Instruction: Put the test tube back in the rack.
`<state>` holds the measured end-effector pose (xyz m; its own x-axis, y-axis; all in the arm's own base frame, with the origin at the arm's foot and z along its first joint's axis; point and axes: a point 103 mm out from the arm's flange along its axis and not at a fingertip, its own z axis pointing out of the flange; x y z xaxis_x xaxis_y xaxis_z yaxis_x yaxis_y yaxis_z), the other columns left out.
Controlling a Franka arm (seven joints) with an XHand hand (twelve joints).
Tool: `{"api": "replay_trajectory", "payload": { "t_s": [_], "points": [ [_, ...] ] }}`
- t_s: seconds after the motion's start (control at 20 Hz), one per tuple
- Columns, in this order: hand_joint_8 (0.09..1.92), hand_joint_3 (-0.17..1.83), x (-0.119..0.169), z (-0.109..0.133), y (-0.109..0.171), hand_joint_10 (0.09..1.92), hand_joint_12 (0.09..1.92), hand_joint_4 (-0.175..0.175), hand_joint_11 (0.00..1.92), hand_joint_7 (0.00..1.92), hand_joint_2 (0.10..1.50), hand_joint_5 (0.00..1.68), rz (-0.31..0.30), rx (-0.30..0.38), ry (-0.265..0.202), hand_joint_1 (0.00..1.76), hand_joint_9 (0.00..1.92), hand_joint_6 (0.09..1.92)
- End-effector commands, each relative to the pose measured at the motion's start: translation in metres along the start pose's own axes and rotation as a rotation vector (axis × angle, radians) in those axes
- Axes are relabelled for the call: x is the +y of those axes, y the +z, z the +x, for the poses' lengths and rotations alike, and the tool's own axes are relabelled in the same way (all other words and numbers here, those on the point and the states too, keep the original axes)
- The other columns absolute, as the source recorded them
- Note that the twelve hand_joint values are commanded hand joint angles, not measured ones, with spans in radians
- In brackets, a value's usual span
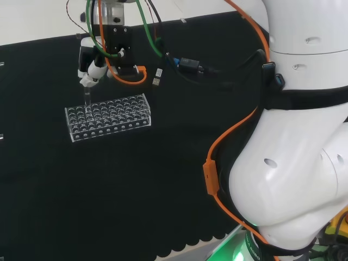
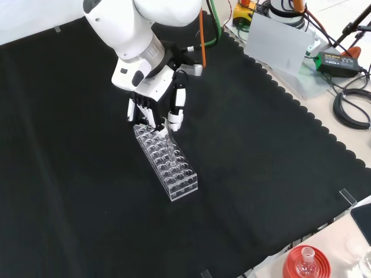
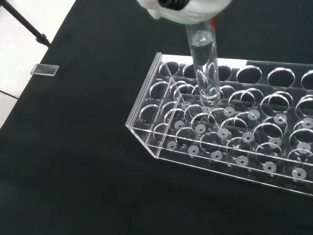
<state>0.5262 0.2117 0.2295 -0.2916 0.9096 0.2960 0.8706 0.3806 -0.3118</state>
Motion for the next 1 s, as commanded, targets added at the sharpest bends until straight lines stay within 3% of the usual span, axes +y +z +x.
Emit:
{"api": "replay_trajectory", "payload": {
  "t_s": [0.05,1.0],
  "points": [
    [0.42,-0.17,0.001,0.001,0.003,0.09,1.32,-0.175,0.55,1.49,1.02,1.38,0.009,-0.003,-0.001,1.43,1.43,0.31],
    [0.42,-0.17,0.011,0.005,0.021,0.09,1.32,-0.175,0.55,1.49,1.02,1.38,0.020,-0.012,-0.023,1.43,1.43,0.30]
  ]
}}
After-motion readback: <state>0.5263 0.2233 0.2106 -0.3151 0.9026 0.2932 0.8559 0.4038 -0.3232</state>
